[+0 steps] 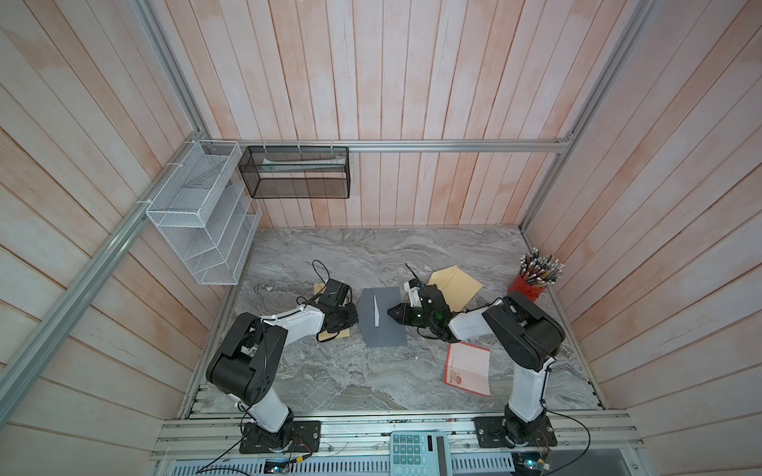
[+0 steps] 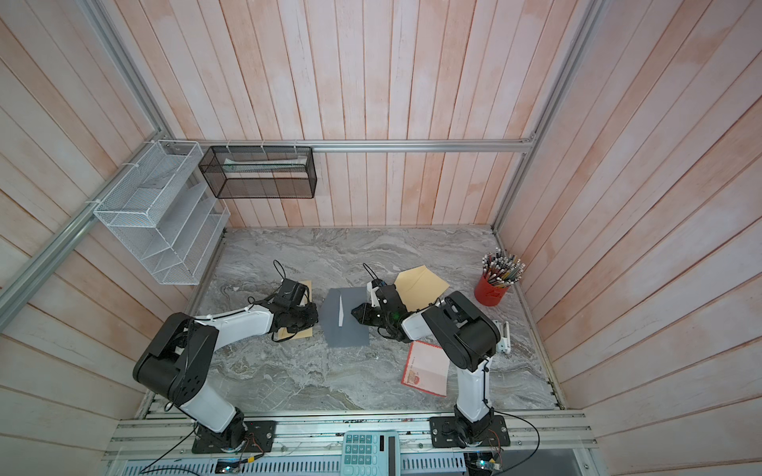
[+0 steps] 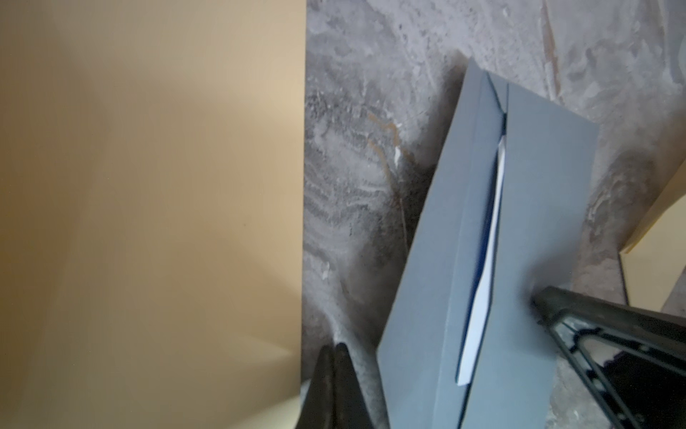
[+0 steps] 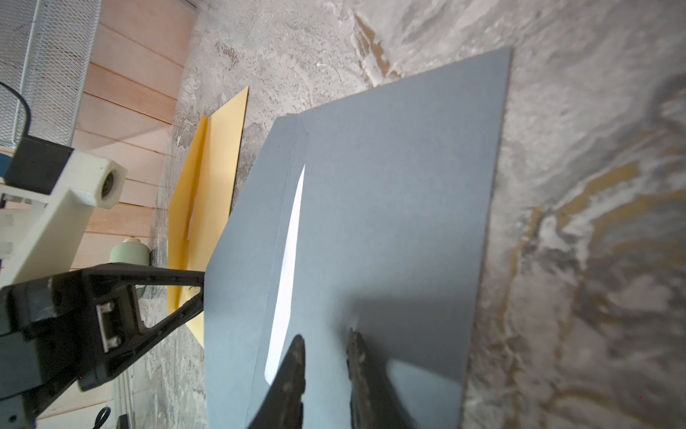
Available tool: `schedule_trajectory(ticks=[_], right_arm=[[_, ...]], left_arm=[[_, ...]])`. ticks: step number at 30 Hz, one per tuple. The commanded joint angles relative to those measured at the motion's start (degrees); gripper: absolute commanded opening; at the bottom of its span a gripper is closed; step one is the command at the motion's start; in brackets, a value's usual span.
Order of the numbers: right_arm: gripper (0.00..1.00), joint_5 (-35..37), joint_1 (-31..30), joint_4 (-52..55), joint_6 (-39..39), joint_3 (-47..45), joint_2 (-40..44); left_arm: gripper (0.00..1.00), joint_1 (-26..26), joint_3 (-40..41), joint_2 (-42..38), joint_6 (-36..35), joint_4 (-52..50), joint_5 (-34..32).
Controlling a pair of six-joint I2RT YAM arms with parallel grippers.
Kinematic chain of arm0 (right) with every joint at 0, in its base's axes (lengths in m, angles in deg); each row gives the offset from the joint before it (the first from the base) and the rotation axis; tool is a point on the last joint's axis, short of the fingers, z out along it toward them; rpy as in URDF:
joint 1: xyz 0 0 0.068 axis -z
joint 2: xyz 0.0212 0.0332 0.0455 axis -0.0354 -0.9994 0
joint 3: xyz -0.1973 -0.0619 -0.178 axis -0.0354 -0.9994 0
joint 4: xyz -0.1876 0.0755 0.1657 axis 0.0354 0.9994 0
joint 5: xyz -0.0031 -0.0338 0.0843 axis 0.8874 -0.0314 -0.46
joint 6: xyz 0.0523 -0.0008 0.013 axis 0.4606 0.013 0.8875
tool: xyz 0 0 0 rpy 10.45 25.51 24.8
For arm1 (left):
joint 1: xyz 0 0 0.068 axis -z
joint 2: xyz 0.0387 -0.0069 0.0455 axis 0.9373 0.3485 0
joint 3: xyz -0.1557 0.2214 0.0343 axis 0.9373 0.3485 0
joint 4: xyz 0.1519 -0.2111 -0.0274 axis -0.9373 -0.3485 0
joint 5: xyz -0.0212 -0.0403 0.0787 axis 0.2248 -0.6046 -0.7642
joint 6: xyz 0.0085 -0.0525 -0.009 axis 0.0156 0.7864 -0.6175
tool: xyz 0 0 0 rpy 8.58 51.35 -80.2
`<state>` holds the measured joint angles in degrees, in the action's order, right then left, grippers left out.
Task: Fold the letter paper in half and place it into the envelope
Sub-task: Fold the envelope flap on the envelope.
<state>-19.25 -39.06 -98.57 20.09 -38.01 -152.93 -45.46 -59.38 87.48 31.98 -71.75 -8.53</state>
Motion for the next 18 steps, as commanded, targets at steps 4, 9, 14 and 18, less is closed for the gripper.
schedule_trajectory(ticks=[4,9,14,18], right_arm=[[0.23,-1.0,0.1,-0.6,0.7,-0.9,-1.9],[0.23,-1.4,0.1,-1.2,1.2,-0.8,-2.5],[0.23,-1.2,0.1,-1.3,1.2,-1.0,-2.3],[0.23,-1.2,0.2,-1.5,1.5,-1.1,-1.9]], left_arm=[[0.00,0.6,-1.2,0.4,1.1,3.7,3.7],[0.00,3.4,-4.5,1.7,0.6,4.6,5.2],[0.00,6.1,-6.8,3.8,0.8,5.4,6.0],[0.00,7.8,-7.0,5.7,1.6,6.8,6.8]])
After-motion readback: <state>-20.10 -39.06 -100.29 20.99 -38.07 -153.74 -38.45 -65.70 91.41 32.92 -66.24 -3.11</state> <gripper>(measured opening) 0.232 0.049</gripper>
